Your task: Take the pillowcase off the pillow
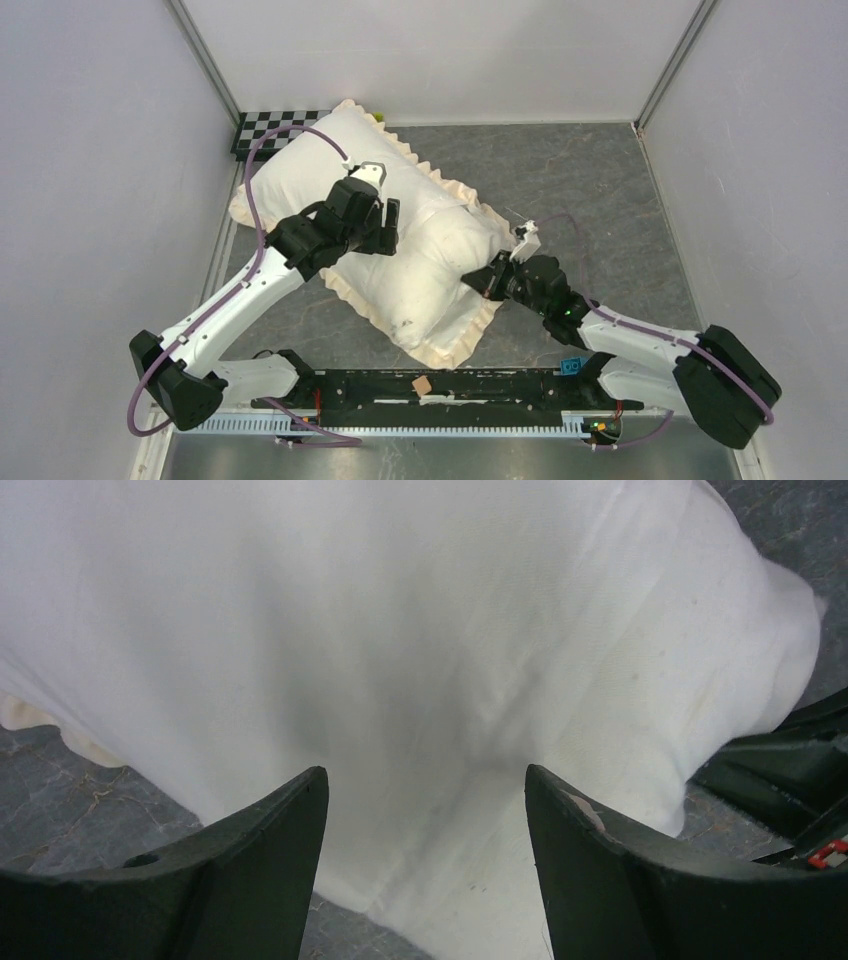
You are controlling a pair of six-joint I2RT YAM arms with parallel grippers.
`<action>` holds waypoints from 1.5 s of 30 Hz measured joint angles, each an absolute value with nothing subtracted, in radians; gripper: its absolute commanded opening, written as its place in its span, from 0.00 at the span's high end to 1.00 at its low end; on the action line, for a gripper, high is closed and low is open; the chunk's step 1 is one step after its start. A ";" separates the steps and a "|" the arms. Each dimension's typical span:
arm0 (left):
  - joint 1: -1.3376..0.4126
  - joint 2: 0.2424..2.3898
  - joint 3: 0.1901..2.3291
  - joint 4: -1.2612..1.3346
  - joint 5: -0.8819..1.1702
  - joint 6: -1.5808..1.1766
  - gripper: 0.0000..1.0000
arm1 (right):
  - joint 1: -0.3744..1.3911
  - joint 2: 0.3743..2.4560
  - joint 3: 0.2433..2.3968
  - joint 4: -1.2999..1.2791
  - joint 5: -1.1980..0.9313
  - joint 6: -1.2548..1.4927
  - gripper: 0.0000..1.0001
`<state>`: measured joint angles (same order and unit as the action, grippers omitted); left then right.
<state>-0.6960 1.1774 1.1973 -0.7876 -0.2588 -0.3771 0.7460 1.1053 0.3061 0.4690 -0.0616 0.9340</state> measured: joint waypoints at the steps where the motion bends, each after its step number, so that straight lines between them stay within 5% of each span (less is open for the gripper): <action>1: -0.696 1.177 1.197 -0.788 -0.257 -0.377 0.22 | 0.716 1.075 0.305 0.435 -0.060 0.907 1.00; 8: -0.752 1.233 1.229 -0.829 -0.343 -0.377 0.18 | 0.616 0.897 0.305 0.221 -0.014 0.700 1.00; 20: -0.924 1.400 1.370 -0.831 -0.405 -0.377 0.19 | 0.612 0.906 0.307 0.186 -0.068 0.595 1.00; 30: -0.928 1.531 1.453 -0.862 -0.590 -0.378 0.32 | 0.606 0.901 0.324 0.157 -0.085 0.582 1.00; 35: -0.785 1.567 1.470 -0.875 -0.616 -0.398 0.35 | 0.596 0.863 0.390 0.034 -0.034 0.548 1.00; 45: -0.351 1.340 1.048 -0.508 -0.245 -0.514 0.40 | 0.522 0.767 0.582 -0.208 0.028 0.472 1.00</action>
<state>-0.3508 1.3403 1.0477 -0.5083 -0.2455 -0.5140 0.5220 0.7673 0.5816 -0.2081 0.0284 0.4717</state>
